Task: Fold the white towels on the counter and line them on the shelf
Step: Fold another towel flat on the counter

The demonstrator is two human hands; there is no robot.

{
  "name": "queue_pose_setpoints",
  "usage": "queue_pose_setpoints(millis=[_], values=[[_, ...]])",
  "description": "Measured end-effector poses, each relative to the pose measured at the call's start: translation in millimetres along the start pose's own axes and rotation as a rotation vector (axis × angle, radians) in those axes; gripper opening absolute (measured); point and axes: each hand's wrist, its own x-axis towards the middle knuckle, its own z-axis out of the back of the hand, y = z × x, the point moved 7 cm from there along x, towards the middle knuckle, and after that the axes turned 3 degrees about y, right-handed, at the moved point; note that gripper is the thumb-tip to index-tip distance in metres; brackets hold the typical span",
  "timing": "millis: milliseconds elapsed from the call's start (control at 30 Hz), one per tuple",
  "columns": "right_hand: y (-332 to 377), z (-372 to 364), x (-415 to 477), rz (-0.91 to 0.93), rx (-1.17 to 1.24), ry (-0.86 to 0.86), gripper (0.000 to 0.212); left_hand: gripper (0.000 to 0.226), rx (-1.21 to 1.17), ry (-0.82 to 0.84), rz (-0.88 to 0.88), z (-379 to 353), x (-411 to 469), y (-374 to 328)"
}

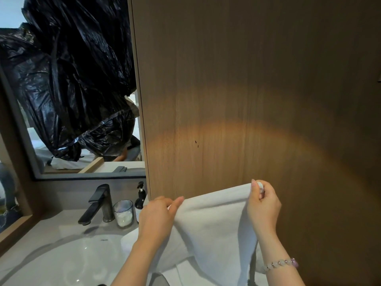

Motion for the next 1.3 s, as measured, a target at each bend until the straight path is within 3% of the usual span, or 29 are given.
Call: queue_pose_setpoints(millis=[200, 267, 333, 400, 600, 733, 900, 1067, 1233, 1300], values=[[-13.3, 8.1, 7.4, -0.062, -0.022, -0.069, 0.019, 0.075, 0.097, 0.305, -0.167, -23.0, -2.4, 16.8], [-20.1, 3.9, 6.9, -0.086, -0.036, -0.059, 0.020, 0.063, 0.110, 0.328, -0.186, -25.6, -3.5, 26.1], [-25.8, -1.1, 5.4, -0.109, -0.040, -0.047, 0.022, 0.046, 0.057, 0.317, -0.159, -21.4, -0.8, 33.8], [-26.7, -3.9, 5.7, -0.112, -0.040, -0.041, 0.021, 0.043, 0.006, 0.284, -0.143, -11.6, 3.8, 36.7], [-5.7, 0.9, 19.1, -0.089, -0.008, -0.086, 0.019, 0.057, 0.146, 0.094, -0.130, 15.8, 17.0, 26.0], [2.9, 7.2, 30.6, -0.074, -0.017, -0.119, 0.018, 0.087, 0.089, 0.102, -0.106, 21.0, 25.7, 33.0], [2.9, 15.8, 36.0, -0.098, 0.002, -0.161, 0.022, 0.077, 0.173, 0.191, -0.210, 38.8, 27.6, 24.0], [2.1, 22.7, 39.8, -0.109, 0.019, -0.189, 0.024, 0.061, 0.237, 0.069, -0.186, 60.9, 28.4, 20.1], [-1.2, 28.9, 41.9, -0.125, 0.020, -0.200, 0.027, 0.016, 0.133, 0.094, -0.179, 66.7, 28.8, 28.2], [-2.5, 32.9, 41.4, -0.128, 0.020, -0.206, 0.027, 0.011, 0.116, 0.082, -0.156, 68.4, 28.6, 34.5]])
